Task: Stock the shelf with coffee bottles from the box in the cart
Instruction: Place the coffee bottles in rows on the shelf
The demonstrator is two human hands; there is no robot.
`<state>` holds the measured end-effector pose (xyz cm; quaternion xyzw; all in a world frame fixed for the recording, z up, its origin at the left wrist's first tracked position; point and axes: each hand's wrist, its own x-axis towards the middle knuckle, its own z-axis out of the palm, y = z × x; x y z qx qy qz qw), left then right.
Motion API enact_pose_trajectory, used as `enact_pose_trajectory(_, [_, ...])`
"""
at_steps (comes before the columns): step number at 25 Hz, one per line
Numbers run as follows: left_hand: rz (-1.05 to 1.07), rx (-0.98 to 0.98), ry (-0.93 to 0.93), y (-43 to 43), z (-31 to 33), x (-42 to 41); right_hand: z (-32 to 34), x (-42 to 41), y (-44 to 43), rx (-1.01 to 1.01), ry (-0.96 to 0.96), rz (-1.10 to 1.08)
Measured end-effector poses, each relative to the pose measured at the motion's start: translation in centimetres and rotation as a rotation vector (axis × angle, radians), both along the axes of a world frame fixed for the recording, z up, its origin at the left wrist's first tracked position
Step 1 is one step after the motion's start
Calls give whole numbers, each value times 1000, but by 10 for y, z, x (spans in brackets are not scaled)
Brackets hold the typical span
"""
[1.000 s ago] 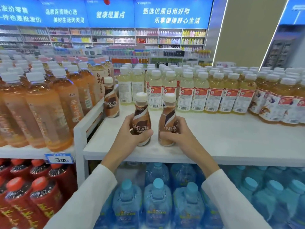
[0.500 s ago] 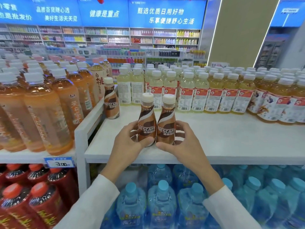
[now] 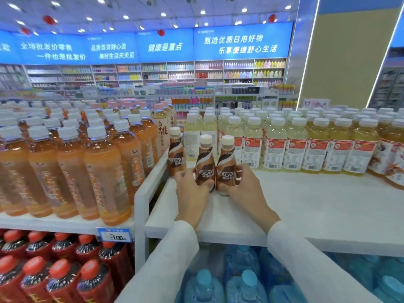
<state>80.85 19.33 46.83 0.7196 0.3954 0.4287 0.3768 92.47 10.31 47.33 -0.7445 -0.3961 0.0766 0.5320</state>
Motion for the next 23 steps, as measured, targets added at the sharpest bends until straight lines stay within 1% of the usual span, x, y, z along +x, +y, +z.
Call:
enact_pose_trajectory(4, [58, -4, -38, 26, 2, 22, -4, 13, 48, 41, 41, -4])
enact_pose_trajectory(8, [147, -22, -100, 34, -2, 37, -13, 19, 71, 84, 50, -32])
enact_pose_trajectory(10, [173, -33, -88, 38, -3, 40, -17, 20, 75, 96, 40, -35])
enact_pose_trajectory(14, [228, 13, -29, 39, -4, 43, -21, 21, 78, 116, 26, -30])
enact_pose_trajectory(23, [251, 9, -28, 43, -8, 46, -24, 21, 81, 126, 22, -19])
